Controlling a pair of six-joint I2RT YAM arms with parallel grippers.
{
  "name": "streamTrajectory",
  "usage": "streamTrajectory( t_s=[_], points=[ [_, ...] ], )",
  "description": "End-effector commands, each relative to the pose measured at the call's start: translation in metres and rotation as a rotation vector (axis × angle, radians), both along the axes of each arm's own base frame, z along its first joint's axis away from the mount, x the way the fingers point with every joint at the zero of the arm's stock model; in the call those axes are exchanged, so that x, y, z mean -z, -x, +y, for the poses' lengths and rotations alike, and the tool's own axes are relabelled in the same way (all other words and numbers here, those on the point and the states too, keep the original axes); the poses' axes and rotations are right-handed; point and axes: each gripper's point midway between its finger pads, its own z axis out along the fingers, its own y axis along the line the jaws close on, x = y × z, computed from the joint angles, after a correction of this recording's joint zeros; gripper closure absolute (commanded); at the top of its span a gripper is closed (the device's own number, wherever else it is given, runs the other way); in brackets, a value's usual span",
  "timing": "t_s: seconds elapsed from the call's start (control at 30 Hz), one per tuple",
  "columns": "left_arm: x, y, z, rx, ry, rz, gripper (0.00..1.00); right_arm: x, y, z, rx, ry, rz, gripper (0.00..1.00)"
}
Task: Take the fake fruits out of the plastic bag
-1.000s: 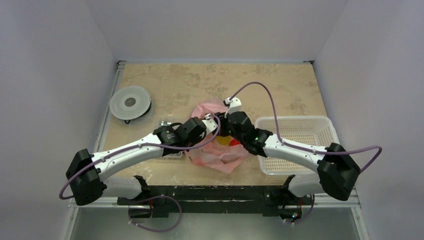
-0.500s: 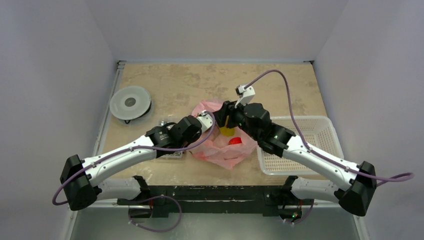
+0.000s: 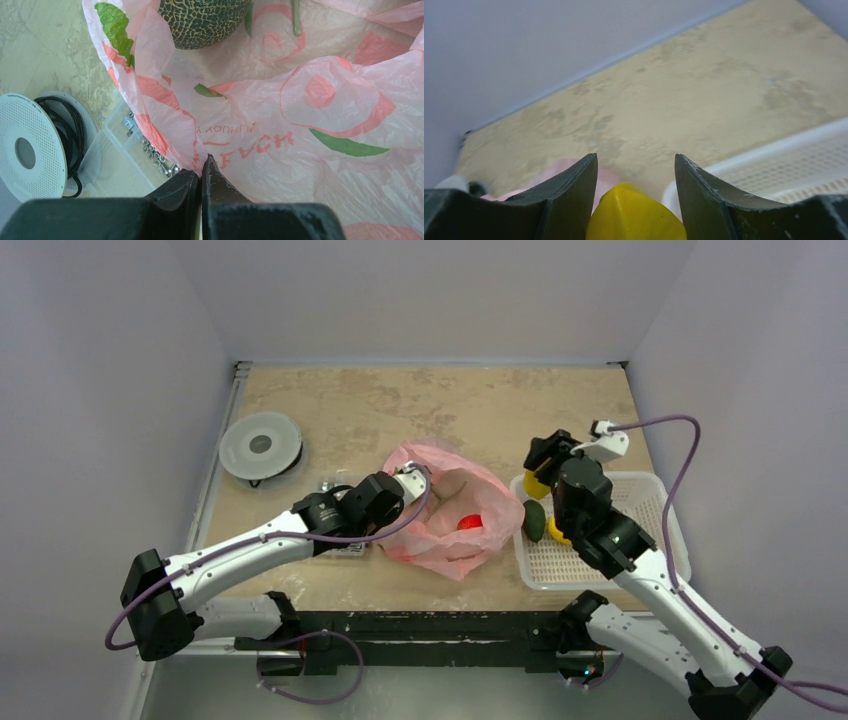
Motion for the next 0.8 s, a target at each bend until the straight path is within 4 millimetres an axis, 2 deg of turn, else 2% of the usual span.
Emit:
streamTrajectory(
  t_s=[0.0,0.1,0.37,0.43,0.5,0.57,0.7,0.77],
  points=[
    [-0.012,-0.004,-0.004,-0.008,0.031,-0.027,1.00,0.043,0.007,-0.067,0.276,-0.012,0.083,1.00],
    [-0.012,-0.003,-0.004,-0.007,0.034,-0.027,1.00,0.078,0.011,-0.092,0.364,-0.032,0.174,1.00],
    [-0.011,-0.003,-0.003,-0.012,0.027,-0.026,1.00,0.165,0.014,-0.140,0.502,-0.155,0.396,1.00],
    [-0.012,-0.003,-0.003,-0.012,0.030,-0.029,1.00,0.184,0.015,-0.159,0.549,-0.199,0.453,1.00],
    [-0.011,-0.003,-0.002,-0.011,0.024,-0.026,1.00,0.196,0.015,-0.168,0.568,-0.215,0.495,0.99],
    [-0.012,-0.003,-0.002,-0.012,0.028,-0.027,1.00,0.198,0.015,-0.171,0.570,-0.203,0.508,0.85],
    [-0.012,-0.004,-0.003,-0.010,0.024,-0.030,1.00,0.191,0.015,-0.179,0.583,-0.159,0.453,0.36],
    [-0.011,-0.004,-0.004,-0.010,0.024,-0.027,1.00,0.191,0.014,-0.176,0.560,-0.157,0.452,0.19]
  ],
)
